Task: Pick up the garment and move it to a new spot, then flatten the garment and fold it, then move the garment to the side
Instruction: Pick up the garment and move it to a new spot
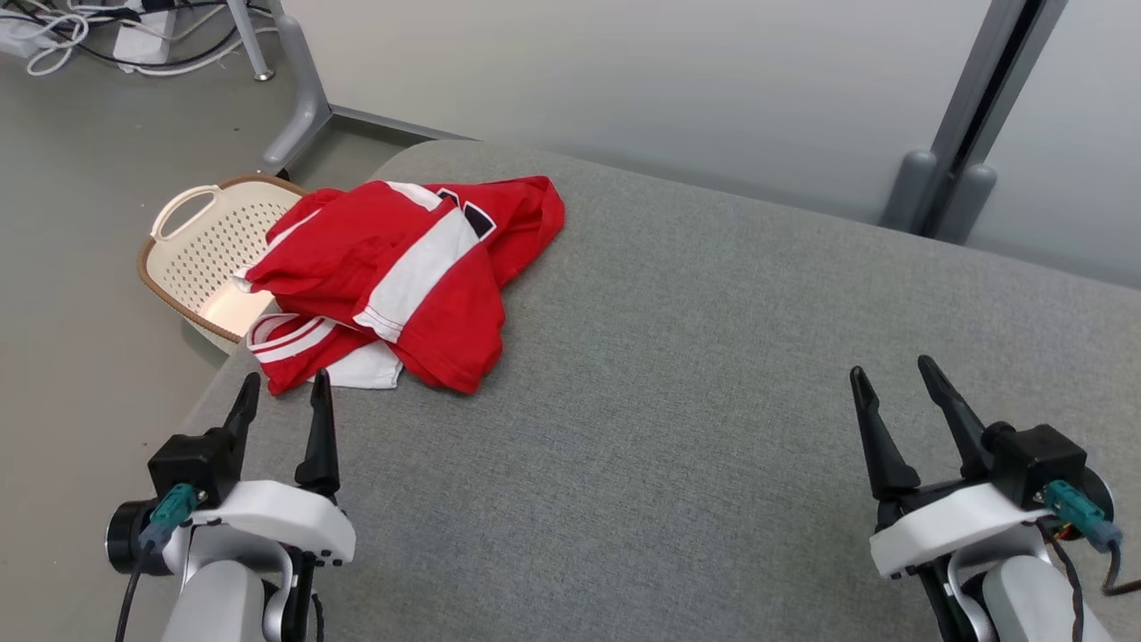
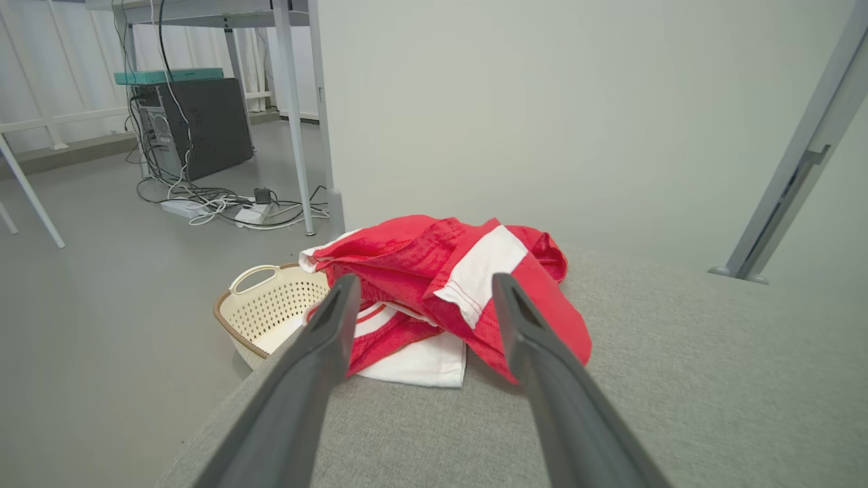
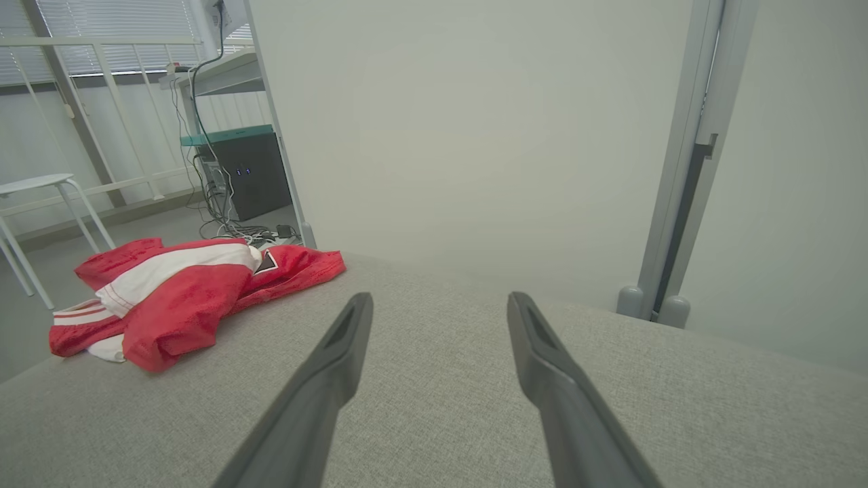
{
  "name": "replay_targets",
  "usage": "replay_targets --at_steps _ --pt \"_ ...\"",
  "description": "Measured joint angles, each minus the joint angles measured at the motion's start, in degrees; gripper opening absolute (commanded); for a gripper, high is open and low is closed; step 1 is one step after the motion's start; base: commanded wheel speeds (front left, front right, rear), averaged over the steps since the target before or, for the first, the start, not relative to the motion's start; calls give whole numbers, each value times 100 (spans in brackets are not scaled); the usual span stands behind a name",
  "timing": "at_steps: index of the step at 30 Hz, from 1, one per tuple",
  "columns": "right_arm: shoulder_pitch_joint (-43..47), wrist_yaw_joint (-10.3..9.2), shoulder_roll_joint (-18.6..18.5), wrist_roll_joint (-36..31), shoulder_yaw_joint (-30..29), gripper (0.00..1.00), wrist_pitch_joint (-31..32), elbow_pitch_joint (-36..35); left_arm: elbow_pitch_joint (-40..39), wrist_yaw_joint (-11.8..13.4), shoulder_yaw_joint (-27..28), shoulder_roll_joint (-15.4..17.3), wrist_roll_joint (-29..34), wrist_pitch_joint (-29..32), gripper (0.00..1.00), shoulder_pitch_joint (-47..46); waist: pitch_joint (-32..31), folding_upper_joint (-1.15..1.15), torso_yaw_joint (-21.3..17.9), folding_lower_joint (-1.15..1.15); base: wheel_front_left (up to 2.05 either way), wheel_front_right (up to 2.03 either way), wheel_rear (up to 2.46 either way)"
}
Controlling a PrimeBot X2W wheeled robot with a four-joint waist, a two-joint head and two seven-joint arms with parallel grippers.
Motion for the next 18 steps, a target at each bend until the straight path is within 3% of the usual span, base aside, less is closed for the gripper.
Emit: replay_targets --at_steps 6,13,18 --pt "-396 0 -223 -66 92 100 277 -372 982 -47 -55 5 -183 0 100 -868 562 0 -215 0 0 0 0" --pt "-788 0 -468 -114 129 100 468 -728 2644 -105 307 126 -467 0 100 -2101 1459 0 -633 0 0 0 0" --pt "-838 0 -497 -111 80 100 467 -737 3070 -103 536 205 -614 0 100 -2477 1740 0 -838 0 0 0 0"
